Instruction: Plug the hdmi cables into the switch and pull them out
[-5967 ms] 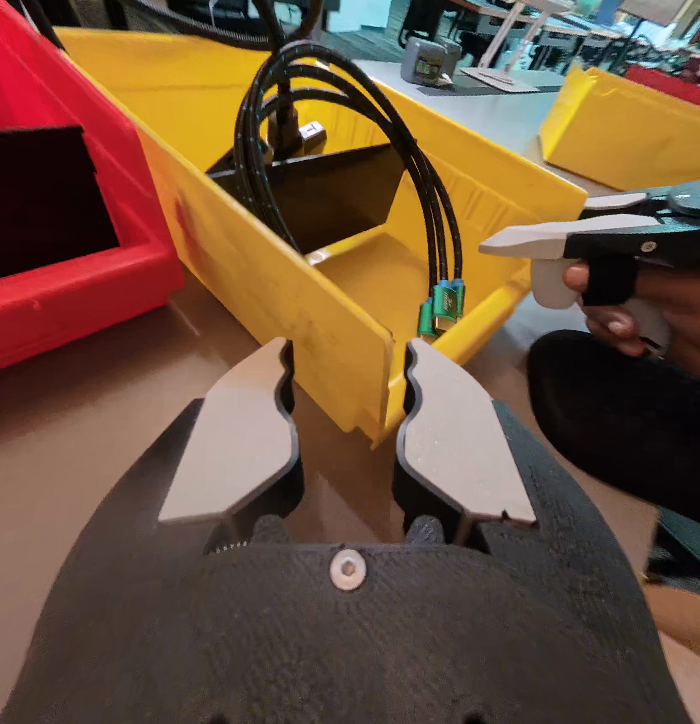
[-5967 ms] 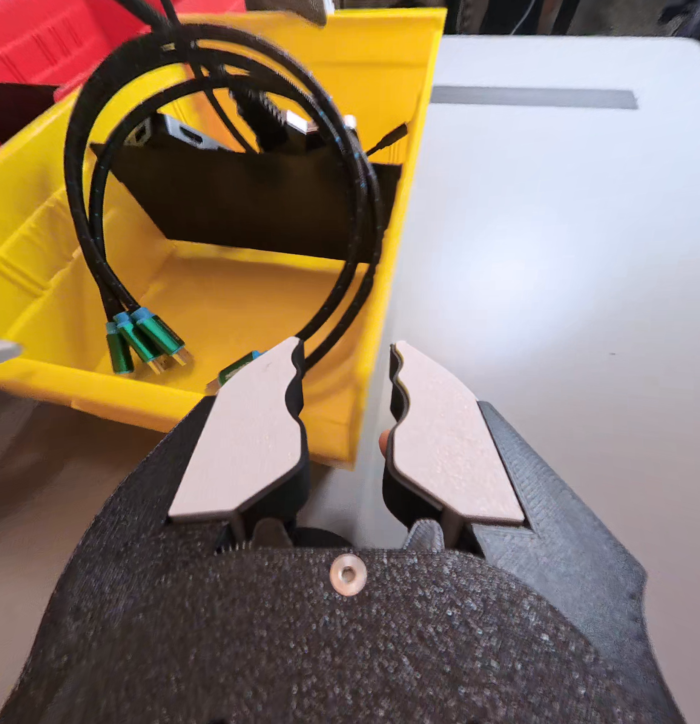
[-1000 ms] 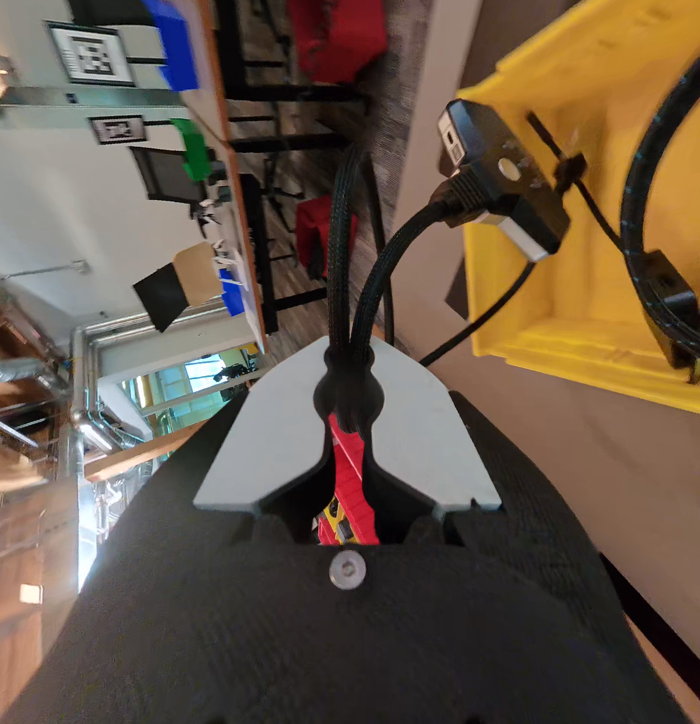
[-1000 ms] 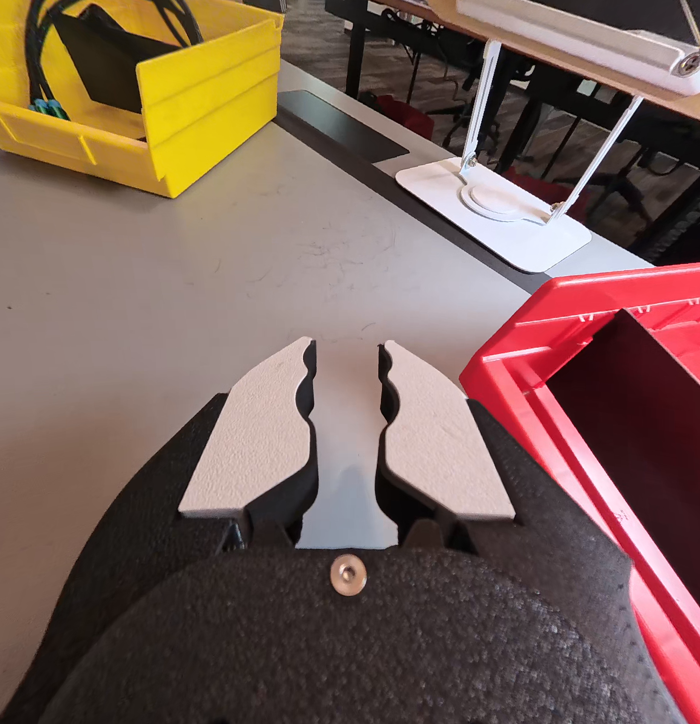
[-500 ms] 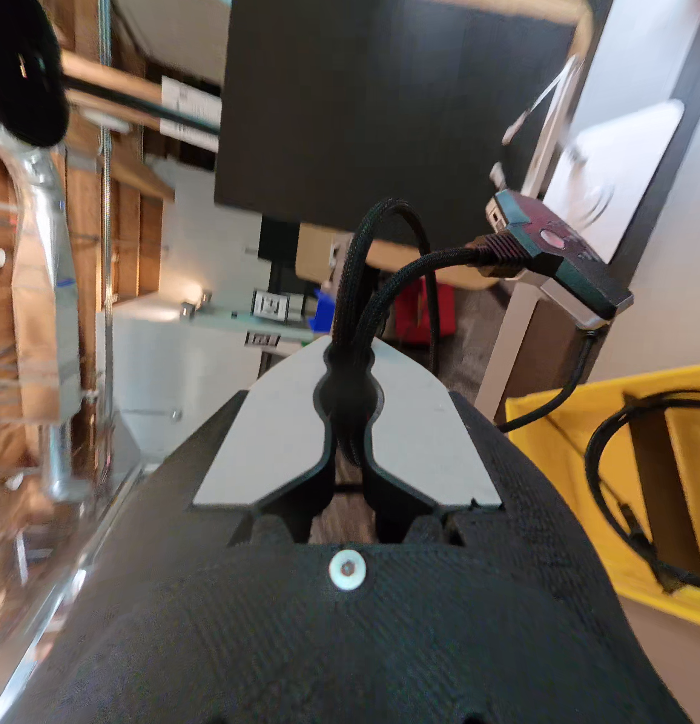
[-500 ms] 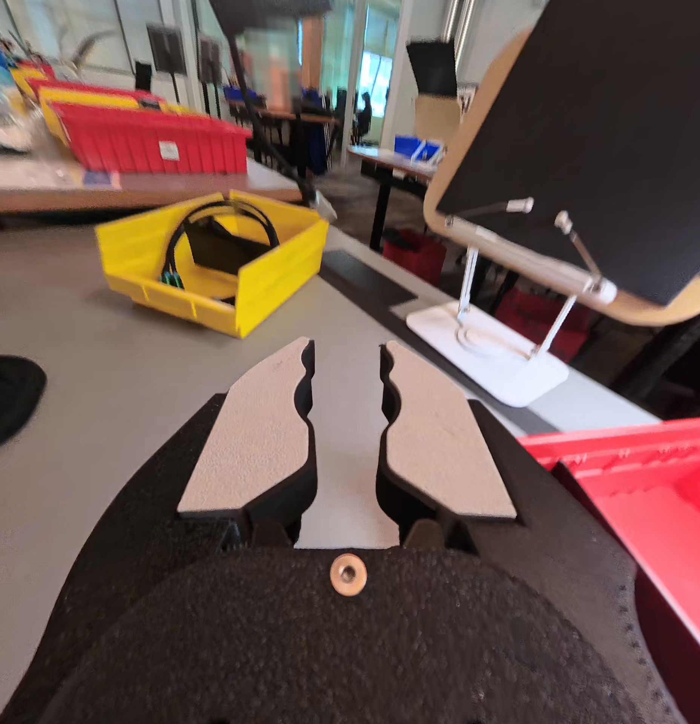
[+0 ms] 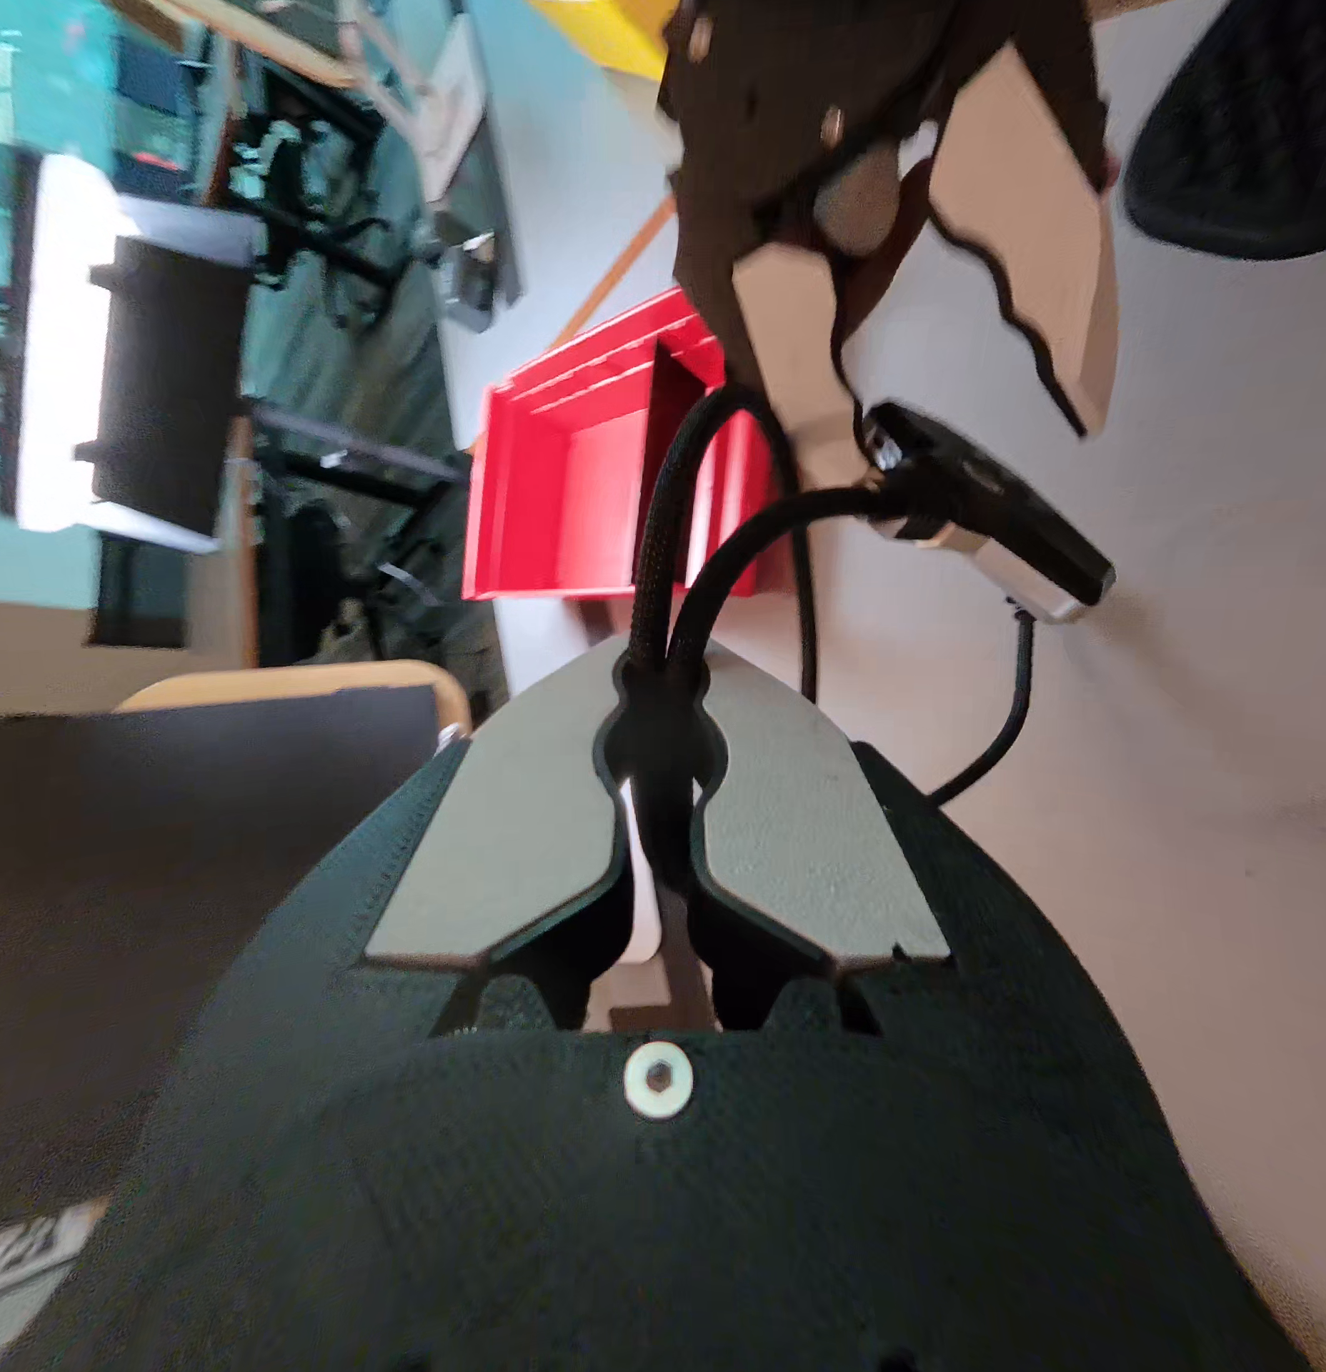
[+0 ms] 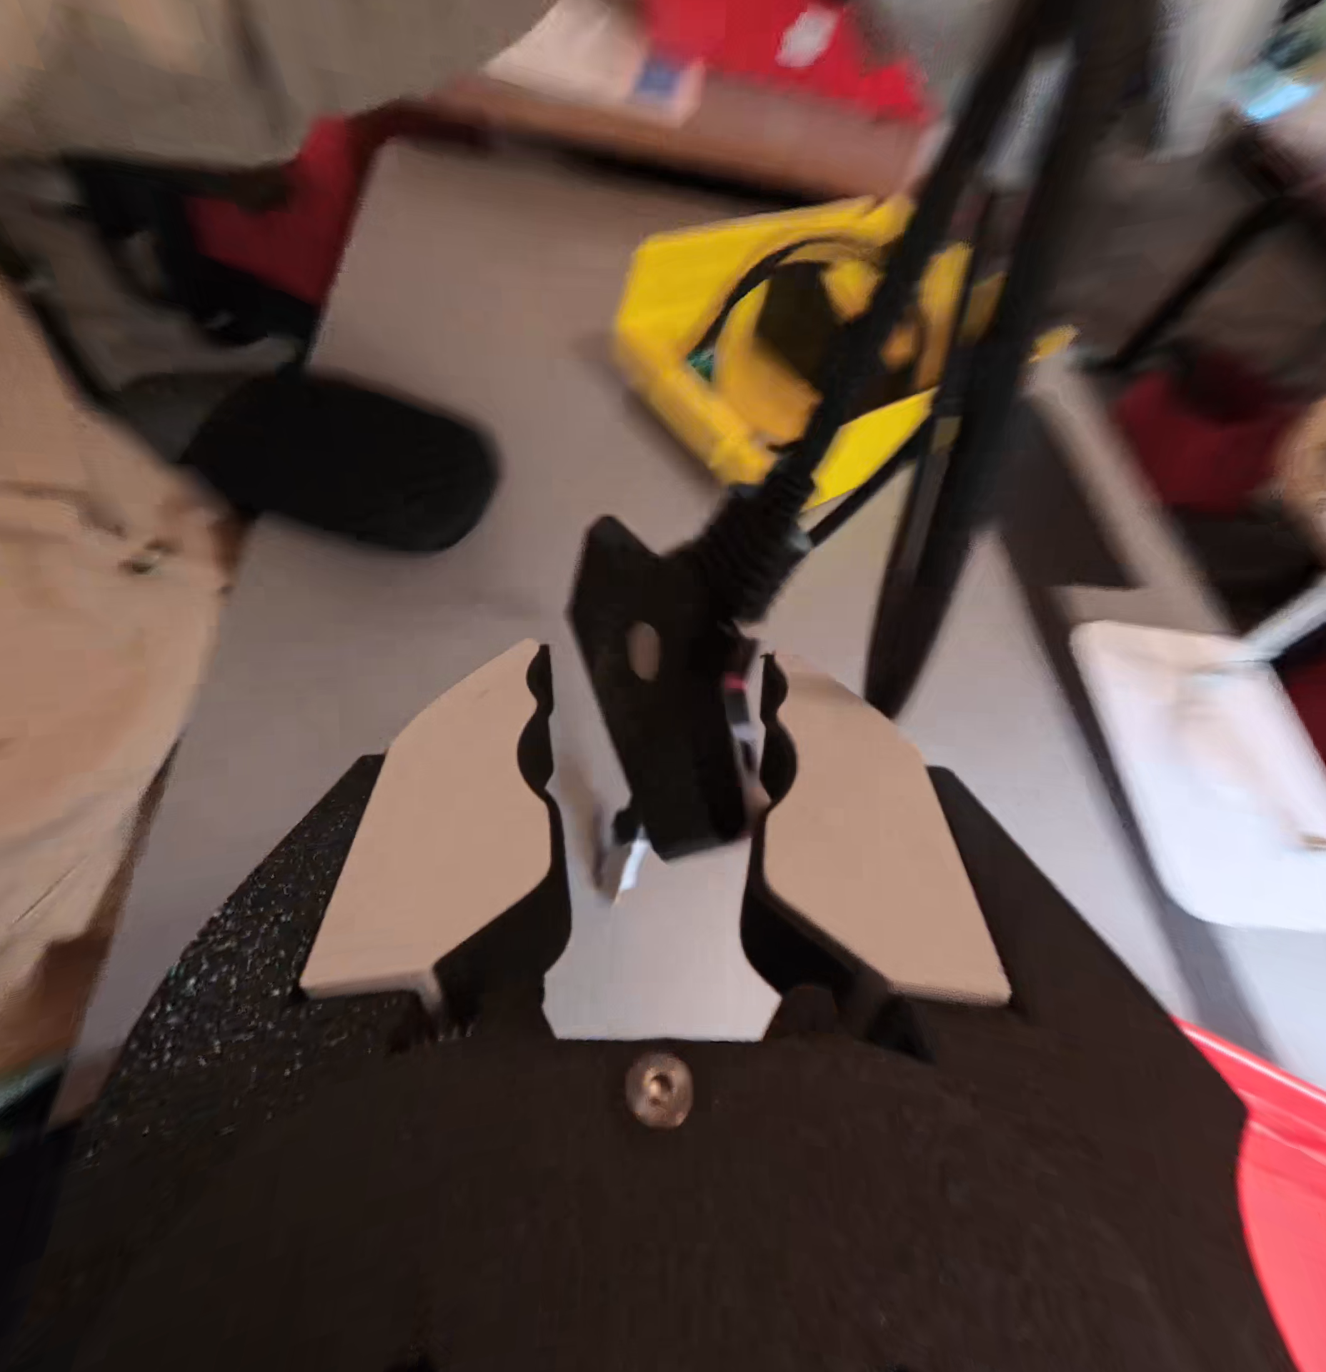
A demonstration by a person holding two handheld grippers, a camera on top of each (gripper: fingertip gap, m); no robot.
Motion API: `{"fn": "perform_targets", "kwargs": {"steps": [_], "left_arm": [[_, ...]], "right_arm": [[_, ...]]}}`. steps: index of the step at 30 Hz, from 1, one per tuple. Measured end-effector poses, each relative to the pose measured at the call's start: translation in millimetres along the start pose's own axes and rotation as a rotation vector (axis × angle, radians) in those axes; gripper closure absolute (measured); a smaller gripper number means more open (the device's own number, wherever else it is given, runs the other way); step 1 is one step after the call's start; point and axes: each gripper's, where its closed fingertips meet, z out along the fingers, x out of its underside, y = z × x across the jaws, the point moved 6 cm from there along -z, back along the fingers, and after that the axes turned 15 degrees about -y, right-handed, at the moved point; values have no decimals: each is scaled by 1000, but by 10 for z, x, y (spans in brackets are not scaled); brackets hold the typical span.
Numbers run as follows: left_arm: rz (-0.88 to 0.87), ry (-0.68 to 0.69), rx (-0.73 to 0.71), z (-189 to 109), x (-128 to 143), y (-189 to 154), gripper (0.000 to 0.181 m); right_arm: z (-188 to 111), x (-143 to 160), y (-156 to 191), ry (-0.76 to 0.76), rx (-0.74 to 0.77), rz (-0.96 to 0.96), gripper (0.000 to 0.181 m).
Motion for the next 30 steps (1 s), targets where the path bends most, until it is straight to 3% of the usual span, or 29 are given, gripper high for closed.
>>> {"fn": "perform_targets", "kwargs": {"steps": [3,6,9,15,19,24,27,30], "left_arm": [[-39,-15,105,314,36,-129,170],[-110,-58,136,498,84,-138,171],[-152,-62,119,607,194,-101,168],[-247,-77,-49,638,465,36,156],[-353,-74,-268,350,548,186,136],[-640,-361,-510,-181,643,135,135],[-845,-611,-451,-263,661,-143,136],[-926,-754,-369,-132,671,-388,137]], "right_arm": [[252,401,89,126,-98,33,134],[437,561,118,23,-185,136,147],[567,613,73,-73,-199,203,148],[691,509,147,-401,-390,371,155],[627,431,36,-592,-379,462,159],[403,423,-229,-738,-253,501,160],[265,366,-376,-854,-149,500,159],[111,261,-525,-999,-45,488,160]]}}
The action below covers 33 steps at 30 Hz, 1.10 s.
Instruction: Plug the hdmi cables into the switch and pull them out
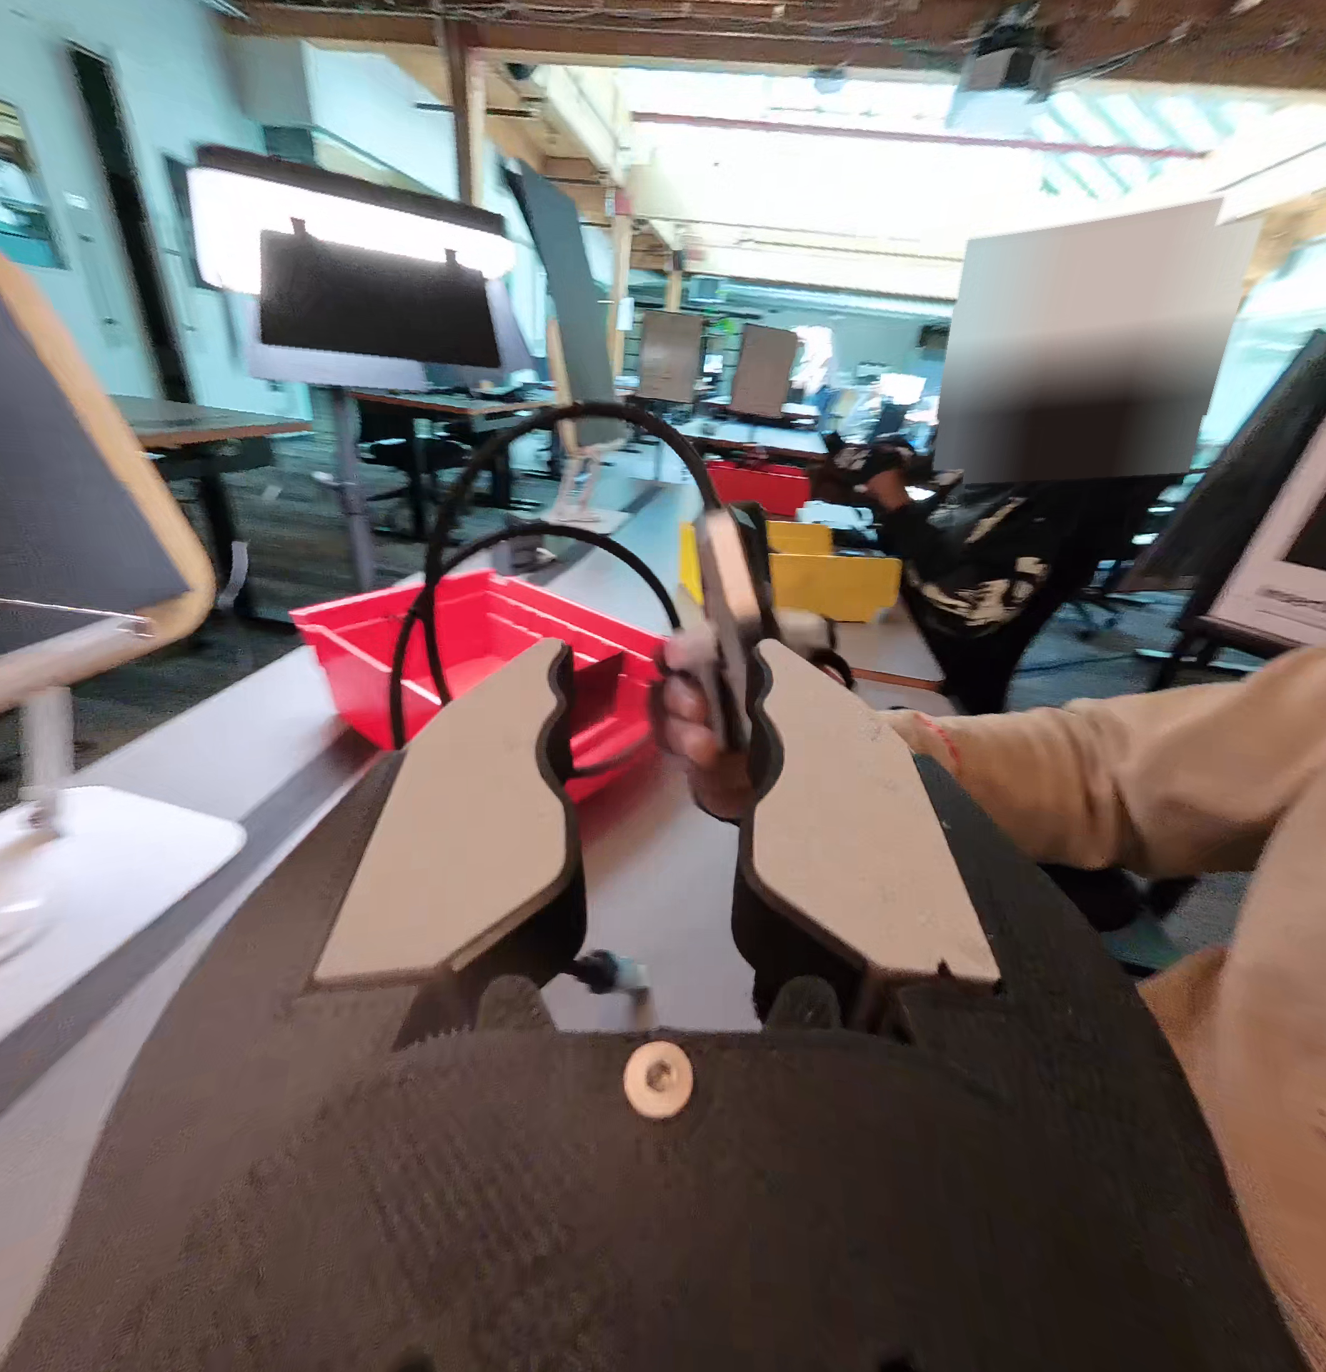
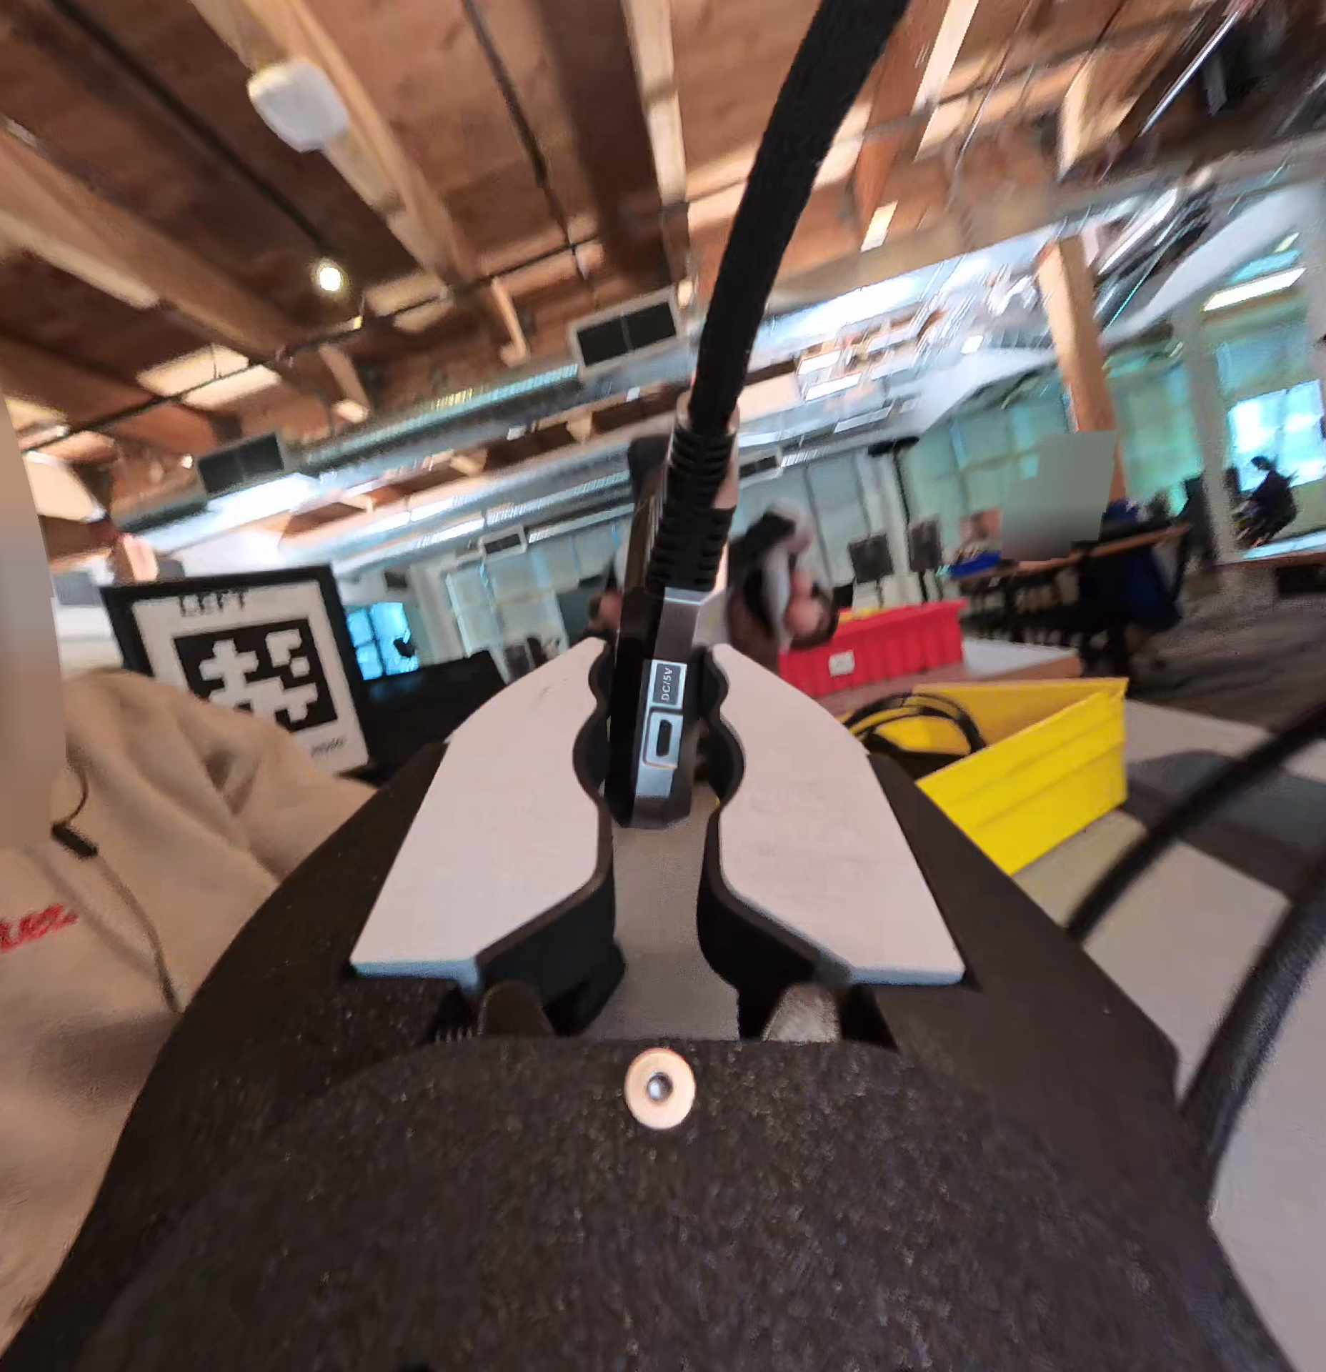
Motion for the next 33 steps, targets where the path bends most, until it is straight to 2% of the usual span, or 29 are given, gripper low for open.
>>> {"fn": "perform_targets", "kwargs": {"steps": [3,6,8,10,14,18,22,27,33], "left_arm": [[-78,48,72,141,167,-64,131],[-70,2,109,313,91,-153,134],[-35,-13,74,366,47,-154,151],[3,-18,52,314,40,-136,157],[6,133,42,123,177,-58,159],[-52,178,27,72,225,8,159],[-169,221,139,25,322,-35,159],[-220,207,151,118,402,-54,159],[-189,204,169,193,444,-120,159]], "right_arm": [[102,-160,-25,-83,22,-46,160],[273,-167,-23,-74,17,-114,160],[382,-104,-49,-31,21,-152,160],[438,-10,-77,6,19,-138,159],[385,238,-177,203,94,-128,157],[360,340,-211,336,169,-182,146],[348,264,-170,296,161,-174,143],[297,245,-116,299,110,-134,154],[276,293,-71,351,60,-149,158]]}}
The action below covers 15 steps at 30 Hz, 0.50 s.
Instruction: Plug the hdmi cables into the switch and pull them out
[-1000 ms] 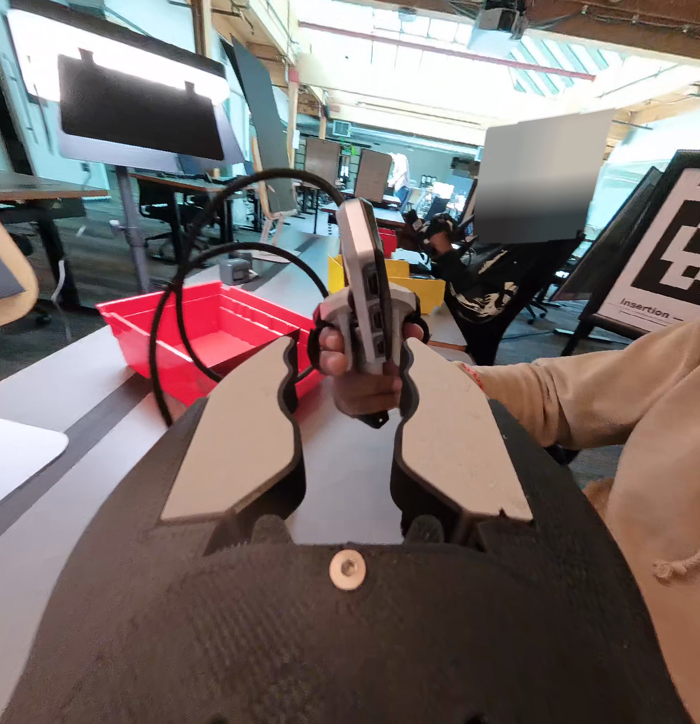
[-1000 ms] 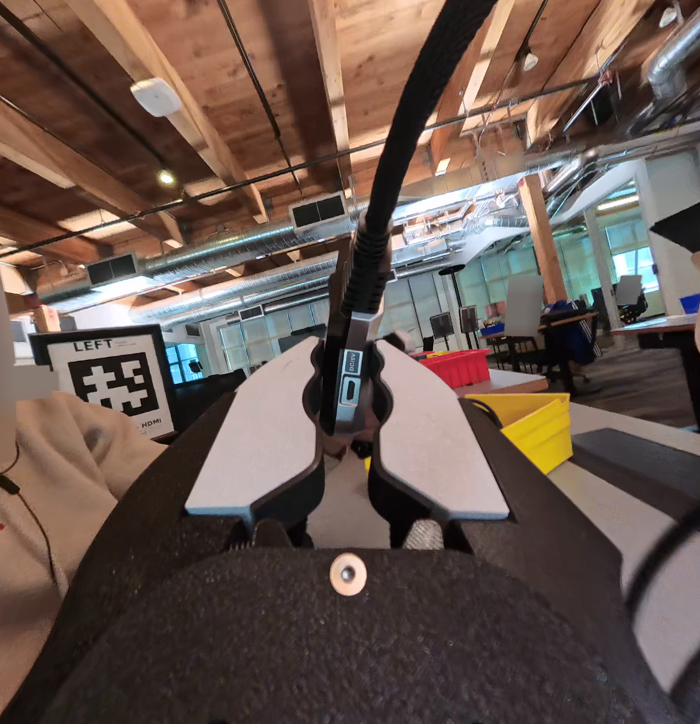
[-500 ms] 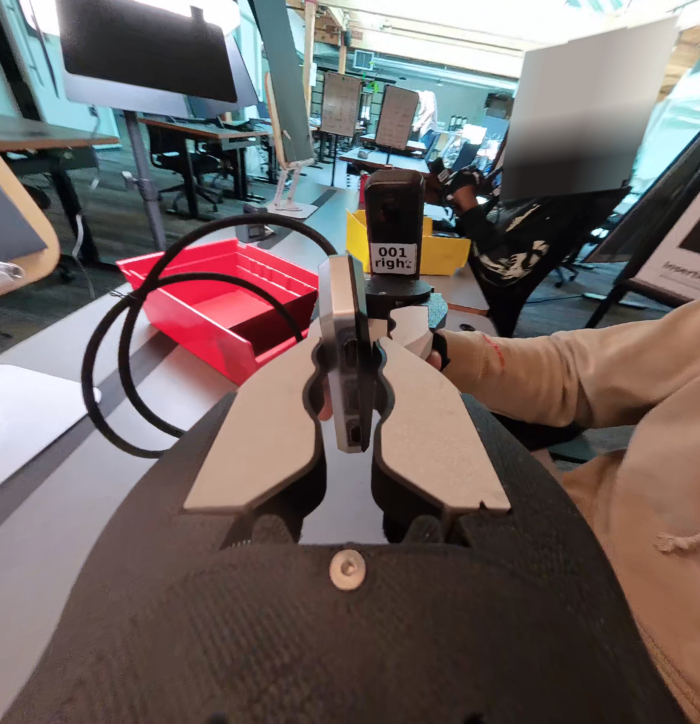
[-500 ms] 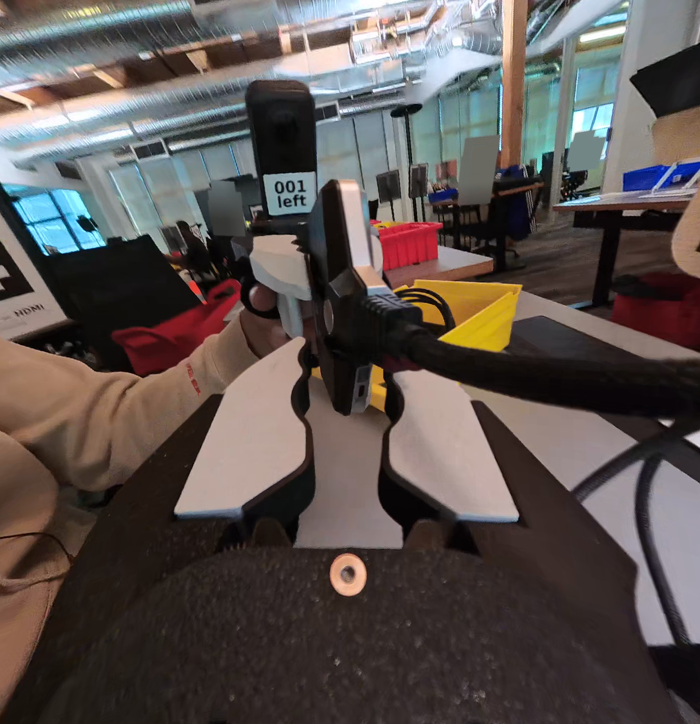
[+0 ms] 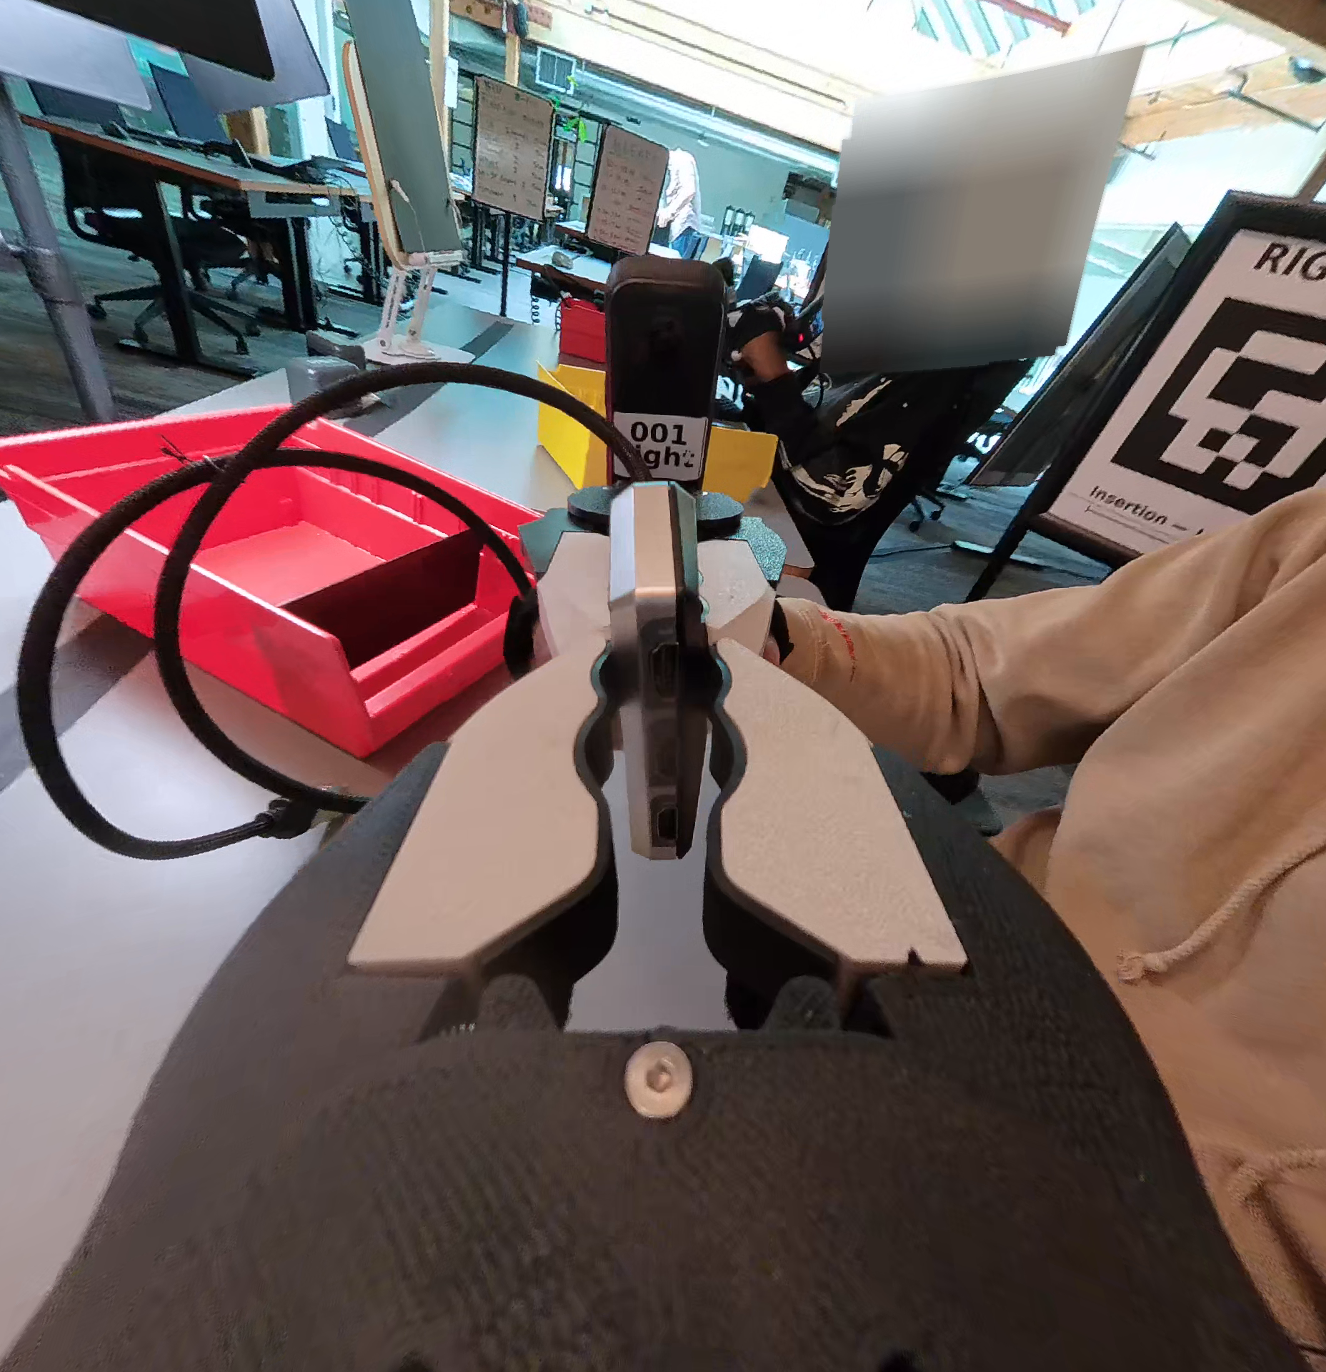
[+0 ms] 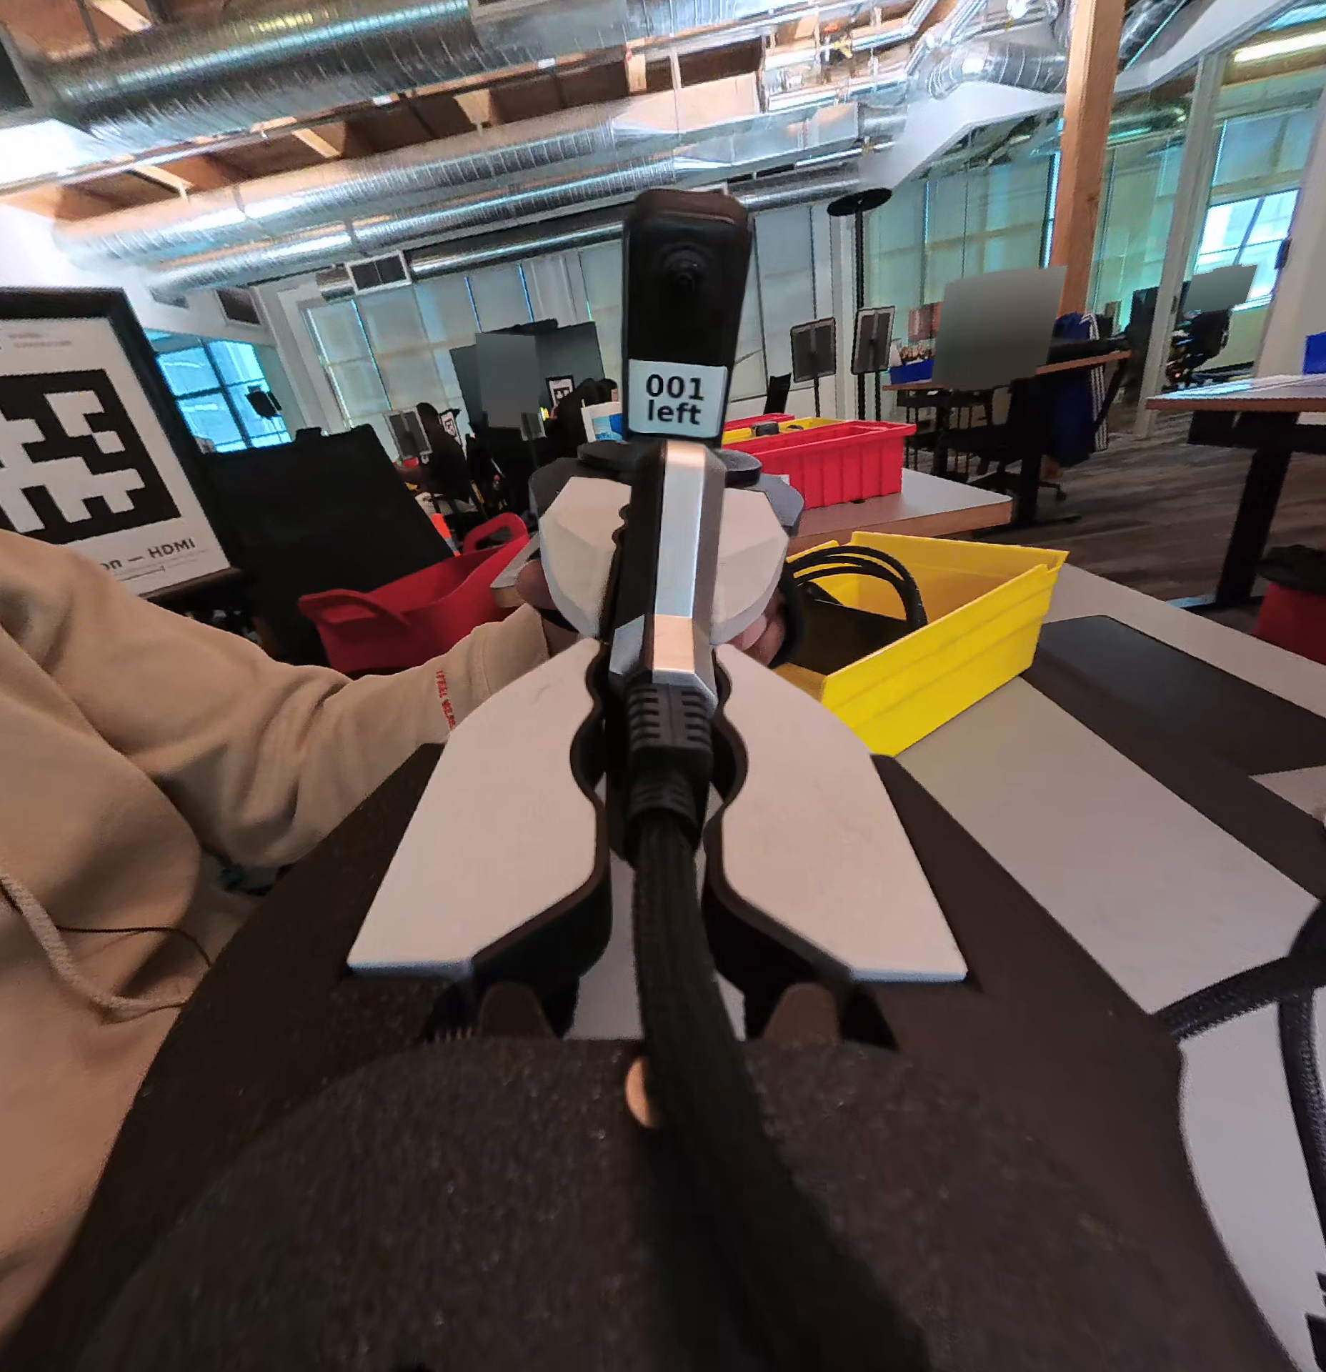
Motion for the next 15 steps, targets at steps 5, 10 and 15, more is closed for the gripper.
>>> {"fn": "perform_targets", "kwargs": {"steps": [5,10,15], "left_arm": [[66,-77,-71,-121,-163,-3,147],[237,-66,-379,-581,-411,172,146],[369,61,-729,-1220,-661,394,149]], "right_arm": [[-47,-71,-3,-16,5,-17,159],[-208,-272,-93,-82,77,-17,158],[-384,-422,-182,-97,140,-57,158]]}}
